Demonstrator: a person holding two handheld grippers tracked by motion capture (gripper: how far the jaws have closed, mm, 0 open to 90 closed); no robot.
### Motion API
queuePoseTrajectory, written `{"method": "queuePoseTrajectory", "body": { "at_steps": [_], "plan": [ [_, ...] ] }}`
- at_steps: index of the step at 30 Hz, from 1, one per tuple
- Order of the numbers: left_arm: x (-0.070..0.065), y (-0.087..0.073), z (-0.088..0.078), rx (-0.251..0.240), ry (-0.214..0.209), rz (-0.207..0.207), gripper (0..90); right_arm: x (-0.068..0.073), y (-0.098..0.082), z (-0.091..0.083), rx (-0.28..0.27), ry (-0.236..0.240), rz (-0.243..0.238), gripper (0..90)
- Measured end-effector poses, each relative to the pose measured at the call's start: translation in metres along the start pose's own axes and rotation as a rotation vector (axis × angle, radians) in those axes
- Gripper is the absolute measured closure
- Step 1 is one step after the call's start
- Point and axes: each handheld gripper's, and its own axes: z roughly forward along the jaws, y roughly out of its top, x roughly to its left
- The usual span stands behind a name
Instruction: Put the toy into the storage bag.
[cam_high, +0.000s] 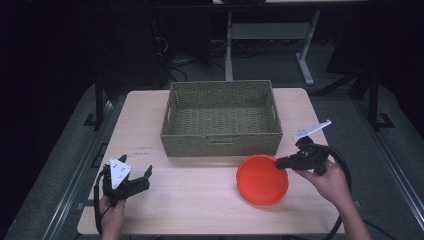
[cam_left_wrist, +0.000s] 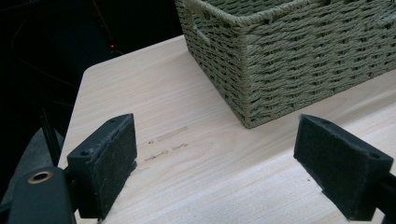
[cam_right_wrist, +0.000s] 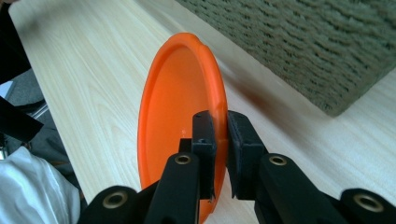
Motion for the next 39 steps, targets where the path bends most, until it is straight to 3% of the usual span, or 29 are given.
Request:
{"method": "queuePoseTrajectory", "body": {
  "at_steps": [9,39],
  "plan": [
    [0.000,0.000,0.000,0.007,0.001,-0.003,12.8,0.006,0.012,-0.011,-0.015,0.006,-0.030,82.0],
    [0.001,0.000,-0.001,0.002,0.002,-0.005,12.7,0.020,0.059,-0.033,-0.038,0.022,-0.062,82.0]
  ]
}}
